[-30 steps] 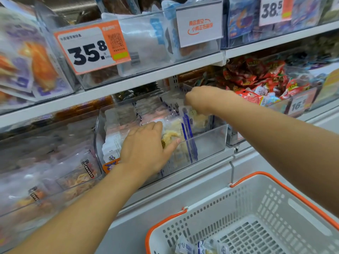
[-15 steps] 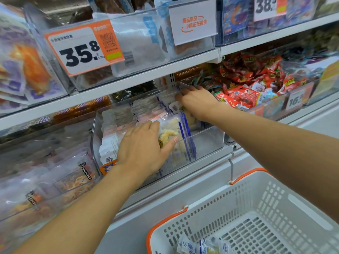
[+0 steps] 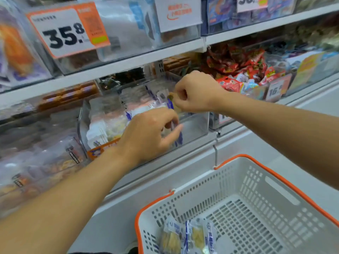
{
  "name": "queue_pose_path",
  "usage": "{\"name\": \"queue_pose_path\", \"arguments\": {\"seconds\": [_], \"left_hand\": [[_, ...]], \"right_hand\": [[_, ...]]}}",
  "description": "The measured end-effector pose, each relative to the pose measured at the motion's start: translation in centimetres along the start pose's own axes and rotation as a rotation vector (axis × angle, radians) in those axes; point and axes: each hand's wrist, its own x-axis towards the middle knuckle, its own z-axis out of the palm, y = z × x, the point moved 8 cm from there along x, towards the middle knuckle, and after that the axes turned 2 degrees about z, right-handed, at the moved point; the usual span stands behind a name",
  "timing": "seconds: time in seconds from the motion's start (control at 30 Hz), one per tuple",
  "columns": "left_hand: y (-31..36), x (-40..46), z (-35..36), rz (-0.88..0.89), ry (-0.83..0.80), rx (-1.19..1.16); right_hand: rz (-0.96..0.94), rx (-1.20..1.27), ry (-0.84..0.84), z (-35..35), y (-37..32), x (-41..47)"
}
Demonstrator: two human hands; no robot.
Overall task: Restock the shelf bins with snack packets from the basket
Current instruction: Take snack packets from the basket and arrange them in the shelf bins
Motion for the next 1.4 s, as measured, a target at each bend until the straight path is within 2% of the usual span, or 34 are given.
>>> {"name": "queue_pose_path", "arguments": {"seconds": [0.03, 0.1, 0.17, 0.23, 0.3, 0.33, 0.4, 0.47, 0.6, 0.67, 0.8, 0.83, 0.9, 0.97, 1.03, 1.1, 1.13, 1.23, 1.3, 1.4], "left_hand": [[0.6, 0.0, 0.9, 0.037, -0.050, -0.049], [2.1, -0.6, 4.3, 0.068, -0.265, -0.133], [3.5, -2.9, 9.1, 0.061, -0.654, -0.155], [4.6, -7.4, 13.7, 0.023, -1.134, -0.086], [4.9, -11.9, 16.3, -0.045, -1.494, -0.017], [5.1, -13.4, 17.0, -0.077, -1.587, -0.009], [5.4, -14.5, 17.9, -0.088, -1.624, -0.016], [5.5, -13.8, 18.1, -0.061, -1.560, -0.004], [4.9, -12.5, 17.9, -0.090, -1.481, -0.019], [4.5, -12.4, 17.6, -0.095, -1.483, -0.015], [3.7, -12.1, 16.8, -0.089, -1.478, 0.007], [3.4, -12.0, 16.7, -0.108, -1.471, 0.005], [2.5, -11.3, 16.5, -0.158, -1.402, -0.009], [1.9, -10.1, 15.9, -0.251, -1.249, -0.086], [2.1, -8.6, 14.8, -0.390, -1.085, -0.331], [2.6, -6.9, 13.9, -0.549, -0.872, -0.706], [2.5, -5.6, 13.1, -0.597, -0.722, -0.814], [0.7, -2.9, 10.0, -0.753, -0.251, -0.983], [-1.0, -2.0, 7.6, -0.880, 0.057, -1.081], [-1.9, -1.2, 4.8, -0.887, 0.306, -1.251]], "right_hand": [[0.016, 0.171, -0.124, -0.1, -0.3, -0.9], [0.120, 0.355, -0.585, 2.6, -1.0, -4.7], [0.201, 0.295, -1.116, 7.5, -1.5, -11.3], [0.275, 0.280, -1.443, 13.3, -2.0, -18.7], [0.401, 0.317, -1.551, 19.9, -2.7, -25.6], [0.468, 0.311, -1.519, 22.9, -2.9, -28.2], [0.644, 0.283, -1.331, 27.4, -2.6, -32.2], [0.807, 0.275, -1.177, 30.3, -2.5, -35.6], [1.263, 0.550, -0.948, 33.1, -2.9, -39.4], [1.386, 0.662, -0.860, 33.7, -3.0, -39.8], [1.331, 0.779, -0.803, 33.0, -2.1, -37.2], [1.274, 0.808, -0.780, 31.9, -1.2, -35.6], [1.058, 0.798, -0.875, 28.1, 0.1, -31.3], [0.857, 0.812, -1.028, 22.7, 0.9, -26.6], [0.718, 0.816, -1.086, 16.5, 1.2, -21.7], [0.596, 0.795, -1.020, 10.5, 1.5, -16.8], [0.547, 0.771, -0.964, 7.5, 1.6, -14.5], [0.433, 0.704, -0.786, -0.1, 2.4, -9.2], [0.418, 0.752, -0.721, -3.1, 3.6, -7.3], [0.405, 0.893, -0.693, -3.3, 3.7, -6.4]]}}
